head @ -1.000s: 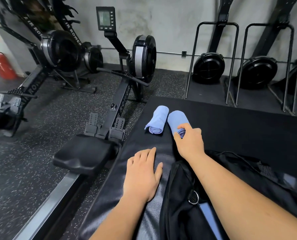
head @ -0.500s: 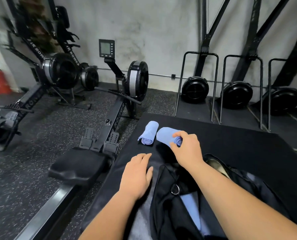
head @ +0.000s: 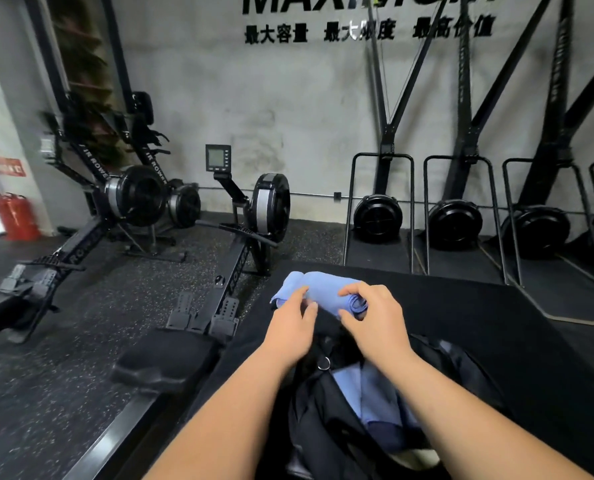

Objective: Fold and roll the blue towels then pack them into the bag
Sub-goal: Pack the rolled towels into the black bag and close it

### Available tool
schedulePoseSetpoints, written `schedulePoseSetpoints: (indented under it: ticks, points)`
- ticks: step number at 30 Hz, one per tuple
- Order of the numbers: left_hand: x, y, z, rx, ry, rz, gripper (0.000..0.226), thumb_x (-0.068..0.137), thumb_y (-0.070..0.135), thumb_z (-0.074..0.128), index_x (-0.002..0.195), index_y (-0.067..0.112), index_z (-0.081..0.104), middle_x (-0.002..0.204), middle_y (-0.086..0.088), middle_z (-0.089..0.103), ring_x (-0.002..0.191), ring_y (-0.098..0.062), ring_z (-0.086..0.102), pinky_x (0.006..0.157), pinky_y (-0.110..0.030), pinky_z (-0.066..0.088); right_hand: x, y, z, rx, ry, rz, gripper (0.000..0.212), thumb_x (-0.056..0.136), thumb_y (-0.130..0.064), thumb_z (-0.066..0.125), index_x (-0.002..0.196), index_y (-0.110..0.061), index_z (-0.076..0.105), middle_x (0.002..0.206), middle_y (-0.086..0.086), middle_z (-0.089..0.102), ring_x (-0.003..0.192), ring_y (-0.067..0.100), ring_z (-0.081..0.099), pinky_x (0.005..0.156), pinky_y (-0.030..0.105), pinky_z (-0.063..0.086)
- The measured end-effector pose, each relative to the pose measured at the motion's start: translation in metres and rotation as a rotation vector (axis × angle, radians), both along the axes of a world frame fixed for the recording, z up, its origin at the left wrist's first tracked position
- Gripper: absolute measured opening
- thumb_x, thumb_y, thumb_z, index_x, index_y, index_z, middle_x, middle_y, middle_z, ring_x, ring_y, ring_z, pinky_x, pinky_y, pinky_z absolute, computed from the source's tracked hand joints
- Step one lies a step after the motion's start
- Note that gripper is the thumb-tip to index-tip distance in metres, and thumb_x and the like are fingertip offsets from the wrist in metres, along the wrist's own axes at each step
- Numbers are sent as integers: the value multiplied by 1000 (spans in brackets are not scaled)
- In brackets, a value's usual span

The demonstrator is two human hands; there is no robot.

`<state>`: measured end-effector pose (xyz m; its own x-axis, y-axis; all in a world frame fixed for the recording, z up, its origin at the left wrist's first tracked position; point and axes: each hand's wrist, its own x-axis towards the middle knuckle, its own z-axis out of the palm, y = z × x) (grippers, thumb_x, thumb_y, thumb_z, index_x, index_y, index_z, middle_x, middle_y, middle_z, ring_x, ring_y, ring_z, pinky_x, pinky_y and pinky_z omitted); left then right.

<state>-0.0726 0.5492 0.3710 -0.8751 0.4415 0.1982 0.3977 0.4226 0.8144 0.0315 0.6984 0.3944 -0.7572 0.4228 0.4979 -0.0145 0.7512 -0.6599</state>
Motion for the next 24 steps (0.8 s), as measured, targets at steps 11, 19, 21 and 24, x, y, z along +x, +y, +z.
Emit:
schedulePoseSetpoints:
  ticks: [11, 19, 21, 24]
  points:
    - [59, 47, 25, 588, -538, -90, 49, 105, 23, 61, 147, 36, 39, 81, 2, 63, 78, -15, 64, 82, -37, 63, 82, -6, -5, -135, 166, -27, 40, 76, -15, 87, 97, -44, 69, 109, -16, 59, 97, 3, 65, 86, 32, 57]
    - [87, 68, 24, 499, -385, -154, 58, 93, 24, 78, 141, 45, 54, 111, 6, 68, 101, -13, 69, 97, -37, 59, 121, 16, -5, -454, 115, 2, 19, 92, -17, 76, 91, -33, 67, 99, -12, 71, 95, 14, 69, 92, 42, 56]
    - [94, 75, 22, 460, -359, -246, 59, 91, 24, 81, 142, 43, 58, 123, 2, 70, 112, -12, 70, 102, -38, 58, 129, 27, 6, -491, 98, -15, 27, 96, -17, 71, 103, -42, 67, 111, -12, 71, 101, 3, 69, 96, 35, 56]
    - [107, 84, 20, 456, -330, -314, 45, 90, 27, 83, 132, 38, 68, 118, -1, 75, 108, -11, 73, 96, -35, 61, 139, 45, 18, -490, -36, 14, 41, 98, -25, 70, 129, -51, 62, 114, -6, 74, 99, 3, 71, 92, 30, 57]
